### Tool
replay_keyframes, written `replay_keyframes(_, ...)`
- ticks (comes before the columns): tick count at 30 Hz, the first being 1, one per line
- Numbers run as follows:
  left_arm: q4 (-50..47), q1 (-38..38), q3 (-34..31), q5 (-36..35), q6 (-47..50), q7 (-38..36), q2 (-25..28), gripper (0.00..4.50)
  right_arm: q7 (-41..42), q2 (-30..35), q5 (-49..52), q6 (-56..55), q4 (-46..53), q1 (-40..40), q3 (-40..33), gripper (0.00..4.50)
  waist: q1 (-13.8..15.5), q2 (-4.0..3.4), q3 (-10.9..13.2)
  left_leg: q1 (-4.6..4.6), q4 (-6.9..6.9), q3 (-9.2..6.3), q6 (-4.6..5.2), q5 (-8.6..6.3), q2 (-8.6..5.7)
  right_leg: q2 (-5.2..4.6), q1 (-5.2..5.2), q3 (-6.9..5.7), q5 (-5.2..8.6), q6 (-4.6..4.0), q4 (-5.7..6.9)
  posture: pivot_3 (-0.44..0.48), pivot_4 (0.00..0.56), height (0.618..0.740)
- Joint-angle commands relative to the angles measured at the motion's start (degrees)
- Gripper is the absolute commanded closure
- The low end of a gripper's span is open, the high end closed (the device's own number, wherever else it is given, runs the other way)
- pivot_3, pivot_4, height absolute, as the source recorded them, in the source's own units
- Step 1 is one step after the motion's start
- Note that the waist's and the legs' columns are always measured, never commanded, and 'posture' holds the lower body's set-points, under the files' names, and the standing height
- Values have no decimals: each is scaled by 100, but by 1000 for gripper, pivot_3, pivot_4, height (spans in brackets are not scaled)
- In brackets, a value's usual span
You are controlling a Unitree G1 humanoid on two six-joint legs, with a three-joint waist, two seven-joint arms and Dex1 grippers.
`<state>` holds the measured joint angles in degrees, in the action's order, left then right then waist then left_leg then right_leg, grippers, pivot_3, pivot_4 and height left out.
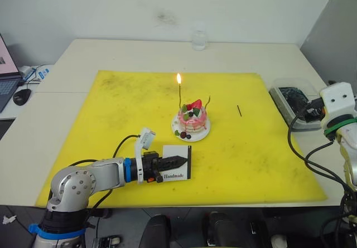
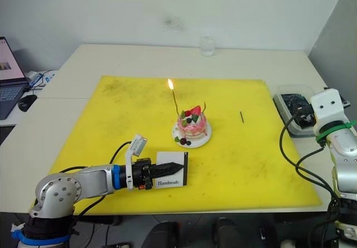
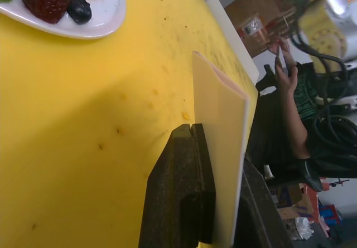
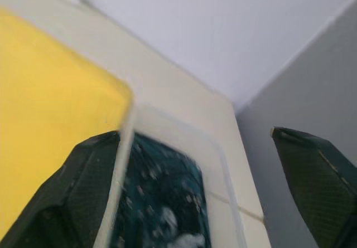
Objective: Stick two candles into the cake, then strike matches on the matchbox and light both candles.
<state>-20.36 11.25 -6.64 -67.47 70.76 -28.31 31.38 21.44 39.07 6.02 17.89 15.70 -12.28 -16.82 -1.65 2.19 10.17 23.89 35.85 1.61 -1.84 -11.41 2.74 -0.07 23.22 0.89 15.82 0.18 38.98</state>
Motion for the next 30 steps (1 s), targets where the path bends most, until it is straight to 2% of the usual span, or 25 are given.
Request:
replay_keyframes(1, -146, 81, -138, -162, -40, -29, 57, 4500, 146, -375, 501, 485, 979, 225, 294, 28, 0, 1, 0, -1, 1, -3, 0, 0, 1, 2, -2, -3, 0, 0, 1, 0, 150, 740)
replay_keyframes(5, -145, 121, -156, -197, -25, -6, 68, 4500, -33, -1075, 495, 683, 890, 187, 946, 28, 1, -1, 1, -2, 6, 2, 0, 1, -1, -6, -2, 3, -4, 4, 5, 0, 150, 740)
replay_keyframes(10, -145, 150, -182, -231, -17, 8, 105, 4500, -405, -1796, 269, 585, -201, -295, 1275, 28, 2, 0, 1, 2, 15, 11, 1, 0, -9, -9, -1, 10, -8, 12, 0, 0, 150, 740)
replay_keyframes(18, -184, 100, -197, -357, -13, 84, 176, 4500, -945, -2225, -151, 96, -1806, -1138, 1328, 28, 1, -1, 1, 6, 8, 7, 2, 0, -5, -5, 4, 8, -6, 7, 0, 0, 150, 740)
replay_keyframes(23, -165, 140, -182, -379, -14, 120, 183, 4500, -1059, -2363, -177, 236, -2355, -1405, 1314, 28, -1, -1, 1, 6, 8, 6, 1, 0, -4, -4, 4, 8, -6, 6, 0, 0, 150, 740)
replay_keyframes(26, -122, 176, -180, -359, -17, 101, 208, 4500, -1228, -2465, -162, 497, -2543, -1531, 1242, 564, -2, -1, 1, 6, 8, 8, 2, 0, -5, -5, 3, 10, -6, 7, 1, 0, 150, 740)
replay_keyframes(30, -87, 201, -161, -336, -32, 96, 217, 4500, -1350, -2545, -120, 740, -2565, -1607, 1189, 1926, -2, -2, 1, 5, 10, 5, 2, 1, -4, -5, 2, 8, -6, 7, 3, 0, 150, 740)
